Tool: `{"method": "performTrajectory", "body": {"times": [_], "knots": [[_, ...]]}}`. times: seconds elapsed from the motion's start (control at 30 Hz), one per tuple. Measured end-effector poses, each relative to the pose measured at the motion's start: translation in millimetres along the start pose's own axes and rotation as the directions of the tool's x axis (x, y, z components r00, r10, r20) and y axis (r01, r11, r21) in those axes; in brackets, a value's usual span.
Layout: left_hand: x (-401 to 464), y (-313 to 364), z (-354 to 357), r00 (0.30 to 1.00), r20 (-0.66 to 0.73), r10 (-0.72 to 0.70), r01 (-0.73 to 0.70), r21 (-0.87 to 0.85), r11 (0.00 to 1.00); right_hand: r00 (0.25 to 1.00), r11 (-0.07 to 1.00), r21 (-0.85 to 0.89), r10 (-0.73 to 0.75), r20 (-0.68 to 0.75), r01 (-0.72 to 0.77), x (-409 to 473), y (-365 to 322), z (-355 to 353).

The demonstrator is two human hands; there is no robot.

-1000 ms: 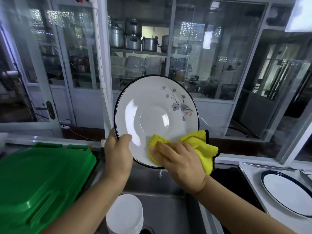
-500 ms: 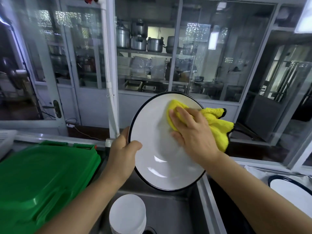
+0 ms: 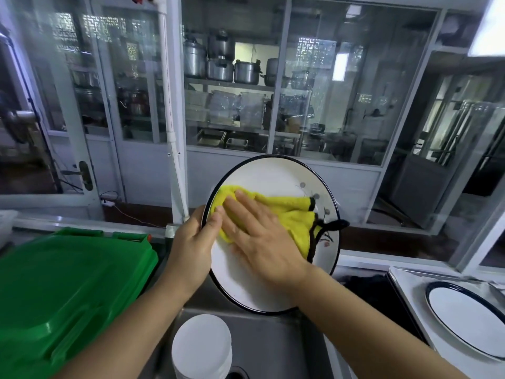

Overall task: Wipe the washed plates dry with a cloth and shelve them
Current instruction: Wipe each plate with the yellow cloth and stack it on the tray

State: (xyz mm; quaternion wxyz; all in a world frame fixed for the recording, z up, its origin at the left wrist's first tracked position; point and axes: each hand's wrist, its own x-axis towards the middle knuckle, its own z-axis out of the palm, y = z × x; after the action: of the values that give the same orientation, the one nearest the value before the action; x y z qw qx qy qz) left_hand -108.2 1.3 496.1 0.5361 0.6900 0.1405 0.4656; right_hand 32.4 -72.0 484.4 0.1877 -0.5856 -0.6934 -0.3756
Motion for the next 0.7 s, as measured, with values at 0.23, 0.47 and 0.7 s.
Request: {"method": "performTrajectory", "body": {"times": [0.23,0.47,0.7], "knots": [[-1,2,-7,0.995,-0.063,-0.08,0.074,-0.094,0.993,0.975,0.939,-0.286,0.216,0.056,-0.192,5,46,-18],[7,-7,-11,0.953,-0.262,-0.152,0.104,-0.19,0.976,0.891,0.899,-0.268,0.405,0.203,-0.348,-27,2,-14],[0,-18,5,0.912,-0.378,-0.158,0.113,-0.138,0.984,0.915,0.927,0.141,0.301,0.27,-0.346,-25,-65,-7]]}}
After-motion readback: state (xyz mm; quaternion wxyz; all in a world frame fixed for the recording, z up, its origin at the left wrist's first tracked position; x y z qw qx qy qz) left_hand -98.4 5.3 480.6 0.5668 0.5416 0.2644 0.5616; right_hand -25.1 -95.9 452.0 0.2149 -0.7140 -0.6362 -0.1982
